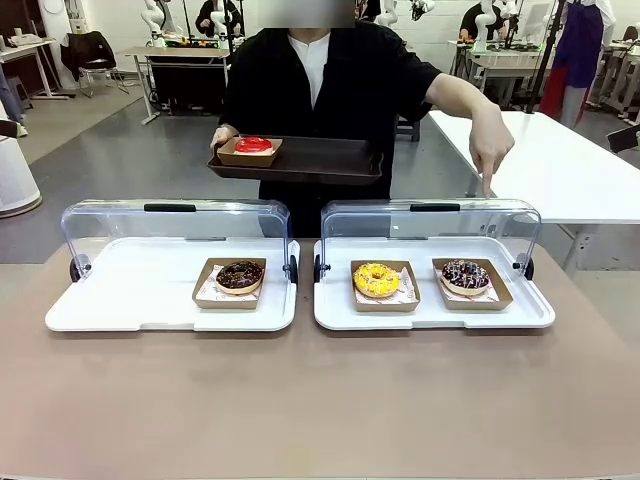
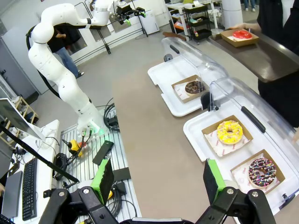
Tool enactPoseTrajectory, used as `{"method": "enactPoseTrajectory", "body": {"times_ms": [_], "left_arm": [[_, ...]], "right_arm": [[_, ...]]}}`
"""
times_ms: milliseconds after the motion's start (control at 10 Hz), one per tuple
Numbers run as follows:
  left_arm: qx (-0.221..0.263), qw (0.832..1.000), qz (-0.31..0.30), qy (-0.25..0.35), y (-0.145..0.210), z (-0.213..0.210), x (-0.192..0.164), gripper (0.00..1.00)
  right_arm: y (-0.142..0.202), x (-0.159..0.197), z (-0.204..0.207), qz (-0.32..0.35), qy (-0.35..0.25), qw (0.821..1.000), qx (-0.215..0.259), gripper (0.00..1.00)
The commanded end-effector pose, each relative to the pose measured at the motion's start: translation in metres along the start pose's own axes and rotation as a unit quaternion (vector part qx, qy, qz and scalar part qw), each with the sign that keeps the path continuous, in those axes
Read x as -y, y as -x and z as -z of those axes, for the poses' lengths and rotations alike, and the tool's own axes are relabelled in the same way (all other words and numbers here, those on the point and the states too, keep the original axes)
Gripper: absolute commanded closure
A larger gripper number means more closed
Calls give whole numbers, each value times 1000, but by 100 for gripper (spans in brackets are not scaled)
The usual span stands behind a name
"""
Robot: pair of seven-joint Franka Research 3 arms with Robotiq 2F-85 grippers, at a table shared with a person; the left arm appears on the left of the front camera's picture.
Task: Provide the desired donut to the person.
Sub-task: Pick up and lift the Paper togo box containing the Donut pointed at by the person.
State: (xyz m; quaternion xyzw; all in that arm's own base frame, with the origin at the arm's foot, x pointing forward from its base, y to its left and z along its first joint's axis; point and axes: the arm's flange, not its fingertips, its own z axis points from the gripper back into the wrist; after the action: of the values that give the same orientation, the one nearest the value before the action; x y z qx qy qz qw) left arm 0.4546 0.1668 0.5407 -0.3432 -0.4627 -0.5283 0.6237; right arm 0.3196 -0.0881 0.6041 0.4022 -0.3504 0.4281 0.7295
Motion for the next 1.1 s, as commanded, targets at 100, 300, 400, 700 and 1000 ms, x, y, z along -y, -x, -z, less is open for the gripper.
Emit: {"method": "enactPoseTrajectory", "body": {"times_ms": [100,300,400,700,1000], "left_arm": [[0,1000,6,-1,0,-1,0,0],[0,1000,6,-1,0,-1,0,0],[0,1000,6,-1,0,-1,0,0],[0,1000,6,-1,0,-1,0,0],[0,1000,6,-1,0,-1,0,0]], "right_arm": [[-2,1,1,-8,-6,1000,12,0],[-2,1,1,-8,-6,1000,12,0],[-2,1,1,-8,-6,1000,12,0],[-15,-8,7,-6,18,999,-42,0],[-55,-15,41,-13,51,982,-182,0]]}}
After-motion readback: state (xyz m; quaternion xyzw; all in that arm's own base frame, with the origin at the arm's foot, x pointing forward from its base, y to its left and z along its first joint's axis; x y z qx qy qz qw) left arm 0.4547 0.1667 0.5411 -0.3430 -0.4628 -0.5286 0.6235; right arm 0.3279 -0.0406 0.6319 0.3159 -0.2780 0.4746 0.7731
